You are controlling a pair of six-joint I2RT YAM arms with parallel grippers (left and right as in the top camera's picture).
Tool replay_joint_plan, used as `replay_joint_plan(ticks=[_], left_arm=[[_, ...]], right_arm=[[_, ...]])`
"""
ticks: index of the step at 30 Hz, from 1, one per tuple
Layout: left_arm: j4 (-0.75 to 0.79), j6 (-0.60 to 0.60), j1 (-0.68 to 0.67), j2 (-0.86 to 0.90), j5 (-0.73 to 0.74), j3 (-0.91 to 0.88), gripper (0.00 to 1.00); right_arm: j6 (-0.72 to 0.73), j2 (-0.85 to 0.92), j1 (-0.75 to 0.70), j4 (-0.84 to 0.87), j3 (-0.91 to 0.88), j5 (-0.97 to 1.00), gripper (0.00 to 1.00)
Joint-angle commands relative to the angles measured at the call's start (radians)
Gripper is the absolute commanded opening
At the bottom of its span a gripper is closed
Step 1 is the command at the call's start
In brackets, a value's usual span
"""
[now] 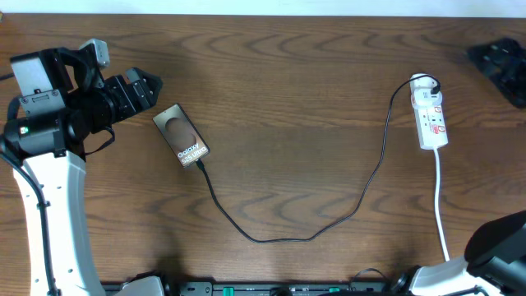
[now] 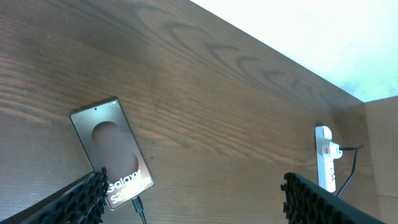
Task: Plug charger to phone and switch on socket
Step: 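Move the right gripper to the white power strip's switch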
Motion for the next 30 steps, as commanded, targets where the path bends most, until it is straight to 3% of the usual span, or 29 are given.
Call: replay_joint_plan(ticks=[1,7,14,21,30], left_arm=[[0.000,0.023,-0.002,0.005,-0.002,0.005,0.88],[-0.001,0.025,-0.002,0.005,-0.002,0.005,0.88],[-0.011,0.025,-0.002,0.005,-0.003,0.005,0.88],[-0.011,0.024,-0.002,0.005,-0.002,0.005,0.88],[-0.019,0.024,-0.002,0.005,-0.002,0.005,0.88]], right_arm=[[-0.089,0.068,-0.045,-0.008,0.019,-0.078,0.99],[-0.135,0.231,-0.048,-0.034,0.110,-0.174,0.99],[-0.288,0.487,-0.003,-0.318,0.435,-0.088,0.99],[-0.428,0.576,0.059,-0.435,0.439,0.051,0.99],[-0.432,0.626,0.100,-0.433,0.438,0.165,0.99]])
